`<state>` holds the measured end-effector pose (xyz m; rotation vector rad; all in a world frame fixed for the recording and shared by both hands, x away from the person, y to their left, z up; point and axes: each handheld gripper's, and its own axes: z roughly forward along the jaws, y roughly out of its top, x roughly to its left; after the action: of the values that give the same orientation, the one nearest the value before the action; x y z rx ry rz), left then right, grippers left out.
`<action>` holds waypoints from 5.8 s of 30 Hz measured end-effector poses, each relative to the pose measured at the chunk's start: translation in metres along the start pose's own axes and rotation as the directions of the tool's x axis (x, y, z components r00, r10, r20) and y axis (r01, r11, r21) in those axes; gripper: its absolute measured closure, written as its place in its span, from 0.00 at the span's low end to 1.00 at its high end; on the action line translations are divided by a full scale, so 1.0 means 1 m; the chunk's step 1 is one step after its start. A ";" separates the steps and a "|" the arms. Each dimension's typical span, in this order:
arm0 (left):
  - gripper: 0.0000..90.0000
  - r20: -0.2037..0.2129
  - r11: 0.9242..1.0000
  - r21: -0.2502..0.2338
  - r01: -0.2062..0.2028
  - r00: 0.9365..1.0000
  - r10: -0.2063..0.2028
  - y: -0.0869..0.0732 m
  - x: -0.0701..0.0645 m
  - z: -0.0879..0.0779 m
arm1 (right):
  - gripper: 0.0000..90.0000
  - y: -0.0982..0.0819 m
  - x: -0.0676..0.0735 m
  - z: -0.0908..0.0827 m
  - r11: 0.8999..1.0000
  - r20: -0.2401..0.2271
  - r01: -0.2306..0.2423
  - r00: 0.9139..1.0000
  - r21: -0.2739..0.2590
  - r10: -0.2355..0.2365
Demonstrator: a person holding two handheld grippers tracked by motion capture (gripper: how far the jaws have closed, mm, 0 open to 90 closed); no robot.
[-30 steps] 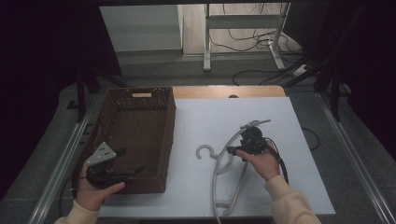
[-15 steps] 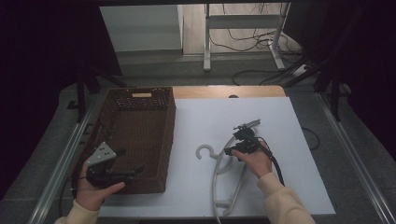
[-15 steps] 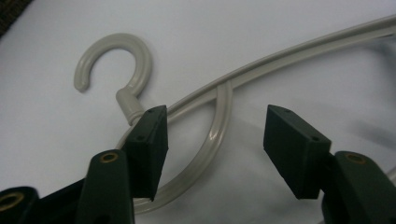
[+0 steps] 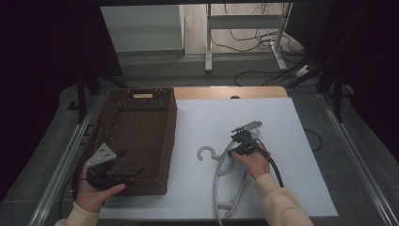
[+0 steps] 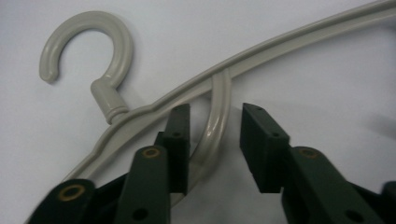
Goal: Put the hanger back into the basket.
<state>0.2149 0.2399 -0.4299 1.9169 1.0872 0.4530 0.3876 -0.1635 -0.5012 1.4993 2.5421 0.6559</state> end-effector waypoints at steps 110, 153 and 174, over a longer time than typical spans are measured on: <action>0.16 0.280 0.999 0.034 -0.032 0.960 0.021 0.052 -0.102 0.084 | 0.94 0.006 -0.037 -0.095 0.888 -0.528 -0.378 0.826 -0.261 0.197; 0.70 0.460 0.978 0.089 0.190 0.863 -0.210 0.054 -0.122 0.179 | 0.93 0.002 -0.036 -0.098 0.852 -0.596 -0.420 0.785 -0.312 0.168; 0.89 0.418 0.973 0.047 0.227 0.880 -0.225 0.056 -0.108 0.169 | 0.46 0.001 -0.034 -0.103 0.874 -0.561 -0.313 0.826 -0.373 0.057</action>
<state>0.2949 0.0515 -0.4683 1.7459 0.9986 -0.0928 0.3735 -0.2231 -0.4121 1.5598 2.3118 1.7880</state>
